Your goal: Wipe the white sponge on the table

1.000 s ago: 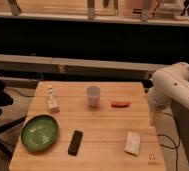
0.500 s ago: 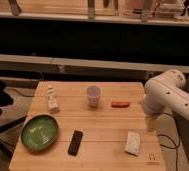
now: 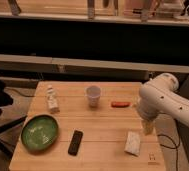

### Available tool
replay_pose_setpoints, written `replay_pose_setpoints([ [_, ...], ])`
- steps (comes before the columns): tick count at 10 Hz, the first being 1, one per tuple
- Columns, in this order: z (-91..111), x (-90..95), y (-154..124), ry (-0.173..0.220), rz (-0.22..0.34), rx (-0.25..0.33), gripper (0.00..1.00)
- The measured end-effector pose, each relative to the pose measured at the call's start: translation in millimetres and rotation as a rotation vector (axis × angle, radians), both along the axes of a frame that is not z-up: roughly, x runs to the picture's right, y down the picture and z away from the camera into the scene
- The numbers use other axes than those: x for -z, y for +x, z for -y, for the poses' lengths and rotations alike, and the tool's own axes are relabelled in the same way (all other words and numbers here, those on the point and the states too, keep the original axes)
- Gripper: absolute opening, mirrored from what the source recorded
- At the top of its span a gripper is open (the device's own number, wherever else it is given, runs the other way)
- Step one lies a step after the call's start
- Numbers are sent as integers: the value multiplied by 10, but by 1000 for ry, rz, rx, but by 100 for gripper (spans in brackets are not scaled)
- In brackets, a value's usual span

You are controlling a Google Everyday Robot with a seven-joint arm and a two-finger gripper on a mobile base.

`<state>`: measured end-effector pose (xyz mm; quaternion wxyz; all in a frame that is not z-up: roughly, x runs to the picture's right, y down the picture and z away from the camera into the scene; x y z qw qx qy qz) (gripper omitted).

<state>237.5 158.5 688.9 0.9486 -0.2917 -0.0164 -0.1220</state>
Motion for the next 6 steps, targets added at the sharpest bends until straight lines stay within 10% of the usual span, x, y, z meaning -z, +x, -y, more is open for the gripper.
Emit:
replay_pose_setpoints([
  [6,-242,-29,-171,-19,57,118,80],
])
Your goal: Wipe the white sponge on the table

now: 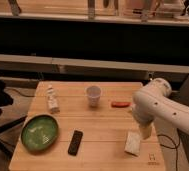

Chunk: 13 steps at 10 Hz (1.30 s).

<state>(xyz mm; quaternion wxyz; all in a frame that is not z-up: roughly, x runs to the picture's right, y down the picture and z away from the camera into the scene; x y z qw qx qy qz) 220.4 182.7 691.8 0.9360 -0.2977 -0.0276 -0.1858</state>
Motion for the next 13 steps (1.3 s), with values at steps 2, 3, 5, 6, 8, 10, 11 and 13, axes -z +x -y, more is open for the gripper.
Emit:
replay_pose_setpoints([
  [2,-56,-33,-73,-3,25,42,80],
  [3,-84,-35,-98,-5,32,57,80],
  [5,-123,-48,-133,-4,50,93,80],
  [6,-156,-65,-151,-5,61,108,80],
  [8,-208,-110,-201,-5,92,133,80],
  [10,-277,-158,-241,-7,118,149,80],
  [11,-300,-166,-249,-7,126,156,80],
  [13,-335,-179,-251,-9,143,168,80],
])
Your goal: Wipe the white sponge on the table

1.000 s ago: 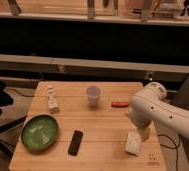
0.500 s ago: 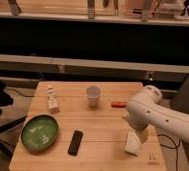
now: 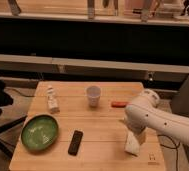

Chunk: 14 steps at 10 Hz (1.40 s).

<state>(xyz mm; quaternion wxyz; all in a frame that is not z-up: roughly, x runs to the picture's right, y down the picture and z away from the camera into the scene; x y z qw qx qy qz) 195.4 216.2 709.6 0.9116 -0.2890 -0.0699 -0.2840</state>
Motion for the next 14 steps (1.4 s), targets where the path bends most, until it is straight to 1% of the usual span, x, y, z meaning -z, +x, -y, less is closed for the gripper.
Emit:
replay_pose_setpoints([
  [4,-95,-88,-8,-9,39,18,80],
  [6,-200,-154,7,-18,54,18,80],
  [9,-231,-177,12,-23,79,32,80],
  [10,-269,-214,17,-27,87,34,80],
  [14,-443,-348,93,-44,103,21,80],
])
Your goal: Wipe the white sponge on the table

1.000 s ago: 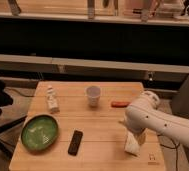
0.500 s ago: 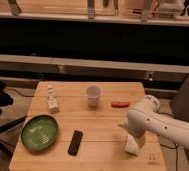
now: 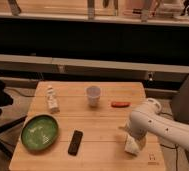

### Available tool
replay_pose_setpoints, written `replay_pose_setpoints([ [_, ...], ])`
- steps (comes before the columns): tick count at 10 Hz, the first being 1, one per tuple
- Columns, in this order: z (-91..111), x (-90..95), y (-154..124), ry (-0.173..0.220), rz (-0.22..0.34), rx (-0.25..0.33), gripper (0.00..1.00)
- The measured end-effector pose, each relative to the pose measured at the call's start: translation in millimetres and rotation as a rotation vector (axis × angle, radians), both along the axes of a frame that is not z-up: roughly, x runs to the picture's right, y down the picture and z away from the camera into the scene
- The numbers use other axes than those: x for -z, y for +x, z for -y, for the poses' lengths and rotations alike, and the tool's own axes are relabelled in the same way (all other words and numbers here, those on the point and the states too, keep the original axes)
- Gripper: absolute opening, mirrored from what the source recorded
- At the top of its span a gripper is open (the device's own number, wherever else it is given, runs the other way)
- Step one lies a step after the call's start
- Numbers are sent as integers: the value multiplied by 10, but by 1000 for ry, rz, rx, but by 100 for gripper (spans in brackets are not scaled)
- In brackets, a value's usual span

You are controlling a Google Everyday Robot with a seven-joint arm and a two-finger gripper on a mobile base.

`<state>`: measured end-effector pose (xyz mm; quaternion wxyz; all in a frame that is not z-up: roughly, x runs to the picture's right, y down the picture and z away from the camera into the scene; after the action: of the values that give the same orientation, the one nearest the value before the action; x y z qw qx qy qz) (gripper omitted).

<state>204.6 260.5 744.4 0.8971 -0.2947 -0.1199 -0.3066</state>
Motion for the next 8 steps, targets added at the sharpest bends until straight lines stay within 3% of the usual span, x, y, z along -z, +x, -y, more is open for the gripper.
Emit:
replay_pose_setpoints([
  [8,-232,-120,100,-39,13,-7,80],
])
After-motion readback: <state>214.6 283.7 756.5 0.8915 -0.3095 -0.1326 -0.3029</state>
